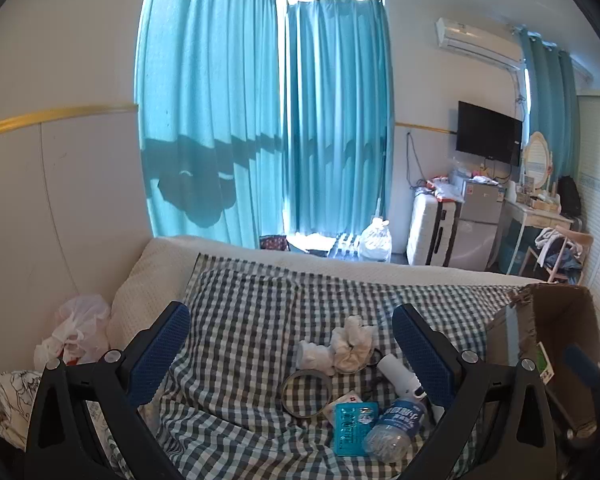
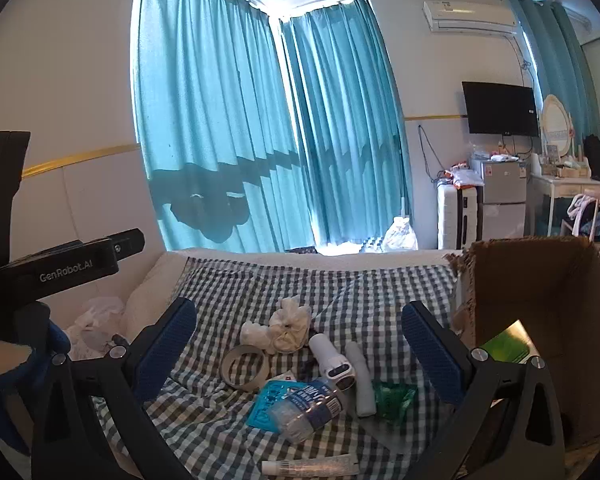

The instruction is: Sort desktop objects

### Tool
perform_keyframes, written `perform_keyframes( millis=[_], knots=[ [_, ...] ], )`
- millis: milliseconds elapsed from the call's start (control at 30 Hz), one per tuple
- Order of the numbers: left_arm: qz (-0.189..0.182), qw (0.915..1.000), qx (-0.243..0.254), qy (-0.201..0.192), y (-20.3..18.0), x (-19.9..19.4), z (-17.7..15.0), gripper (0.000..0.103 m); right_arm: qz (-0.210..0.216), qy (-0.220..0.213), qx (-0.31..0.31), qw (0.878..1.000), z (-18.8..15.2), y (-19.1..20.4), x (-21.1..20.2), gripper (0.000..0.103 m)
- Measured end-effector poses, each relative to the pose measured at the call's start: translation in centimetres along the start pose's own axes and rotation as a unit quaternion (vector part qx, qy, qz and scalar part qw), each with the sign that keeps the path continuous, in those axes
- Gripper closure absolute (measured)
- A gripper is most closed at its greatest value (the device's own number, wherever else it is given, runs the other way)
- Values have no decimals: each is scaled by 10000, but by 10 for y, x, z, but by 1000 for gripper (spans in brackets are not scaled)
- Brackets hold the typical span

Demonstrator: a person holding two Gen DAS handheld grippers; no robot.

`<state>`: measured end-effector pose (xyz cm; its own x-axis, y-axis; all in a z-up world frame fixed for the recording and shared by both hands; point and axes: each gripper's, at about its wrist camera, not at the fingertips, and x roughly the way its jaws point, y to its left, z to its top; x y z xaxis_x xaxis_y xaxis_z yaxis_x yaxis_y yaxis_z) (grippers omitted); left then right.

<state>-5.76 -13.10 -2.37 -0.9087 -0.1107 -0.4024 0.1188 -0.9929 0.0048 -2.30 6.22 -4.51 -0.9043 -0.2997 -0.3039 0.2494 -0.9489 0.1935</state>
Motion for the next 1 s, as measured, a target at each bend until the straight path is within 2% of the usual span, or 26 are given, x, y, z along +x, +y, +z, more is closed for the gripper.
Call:
perform_keyframes(
  millis=[400, 533, 633, 867, 1000],
  knots=[
    [4, 9979, -38, 653, 6, 73, -36, 0, 42, 799, 92, 9967, -46, 14, 62, 0],
    [7, 9964, -13, 850, 7, 99, -50, 0, -133, 1202, 109, 9926, -67, 15, 93, 0],
    [-45, 9963, -147, 850, 11, 113, -62, 0, -238, 1428, 273, 9891, -75, 7, 111, 0],
    [-163, 9907, -90, 1345, 3, 160, -90, 0, -597, 1732, 673, 9808, -89, -12, 138, 0],
    [-272, 9852, -51, 1693, -6, 186, -104, 0, -722, 1953, 1094, 9719, -101, -23, 152, 0]
  ],
)
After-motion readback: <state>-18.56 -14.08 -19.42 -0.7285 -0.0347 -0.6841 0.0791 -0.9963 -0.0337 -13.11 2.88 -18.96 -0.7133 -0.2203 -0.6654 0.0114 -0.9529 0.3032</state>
